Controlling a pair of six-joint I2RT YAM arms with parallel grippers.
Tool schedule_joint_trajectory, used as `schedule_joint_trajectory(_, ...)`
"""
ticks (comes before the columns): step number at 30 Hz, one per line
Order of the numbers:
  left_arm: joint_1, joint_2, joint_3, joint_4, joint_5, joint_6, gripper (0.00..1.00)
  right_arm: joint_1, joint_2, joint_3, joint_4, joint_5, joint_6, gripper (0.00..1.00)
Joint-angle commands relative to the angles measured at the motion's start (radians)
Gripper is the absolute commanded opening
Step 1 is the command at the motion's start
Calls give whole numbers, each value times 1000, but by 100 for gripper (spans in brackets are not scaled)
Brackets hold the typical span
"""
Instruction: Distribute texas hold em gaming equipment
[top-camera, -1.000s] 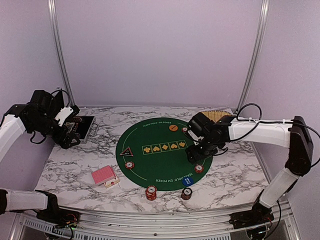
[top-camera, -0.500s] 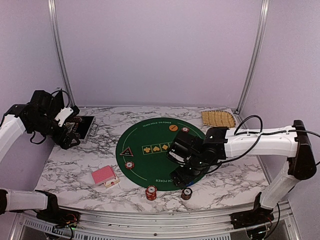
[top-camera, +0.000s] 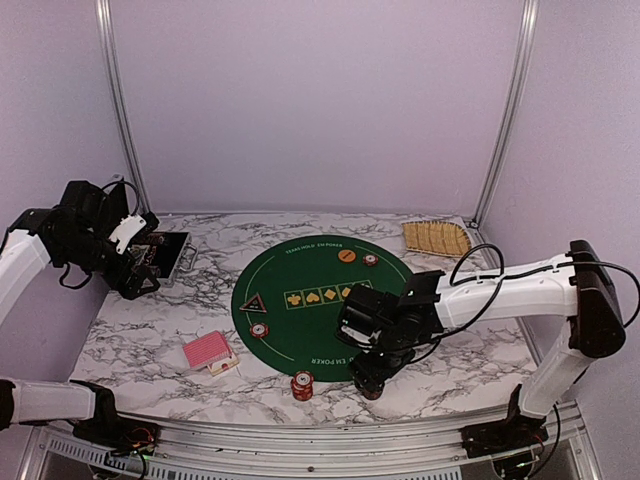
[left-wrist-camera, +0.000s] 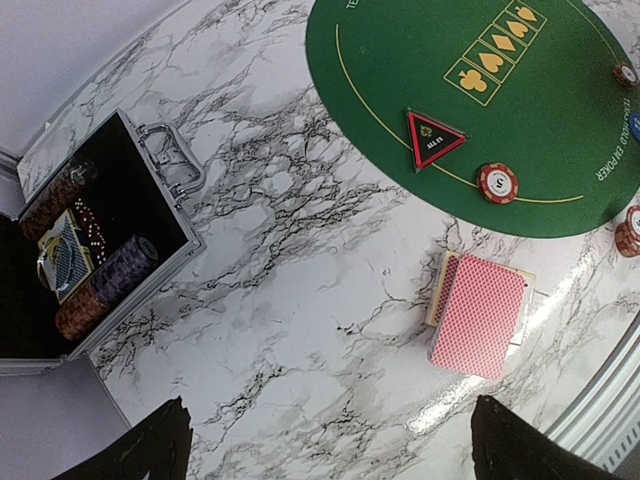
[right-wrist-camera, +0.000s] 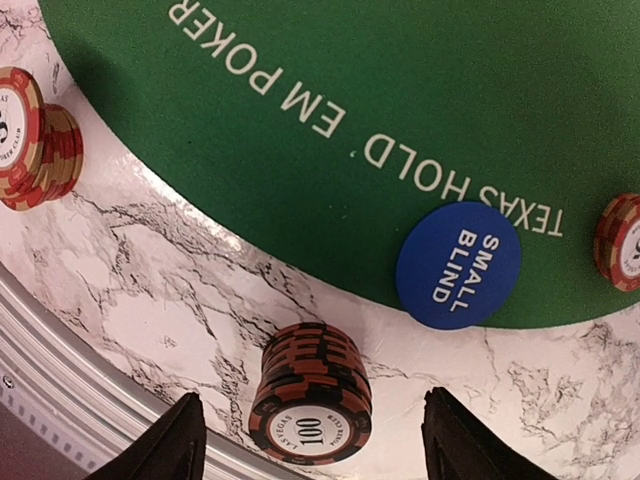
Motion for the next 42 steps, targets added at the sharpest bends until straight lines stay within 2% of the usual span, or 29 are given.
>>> schedule_joint_trajectory(1, -3, -12, 18, -22, 4, 11, 99, 7, 11, -11, 39, -14, 6, 71)
schedule_joint_trajectory(10, -3, -10, 21, -21, 3, 15, 99, 7, 33, -31, 65, -47, 3, 62)
schedule_joint_trajectory(26, -3, -12, 21, -22, 6, 14, 99, 7, 16, -11, 41, -34, 6, 34)
schedule_joint_trajectory(37, -3, -15, 18, -21, 5, 15, 99, 7, 11, 41, -4, -29, -2, 20)
schedule_joint_trajectory(42, -3, -15, 15, -22, 5, 16, 99, 7, 16, 97, -37, 3, -8, 17)
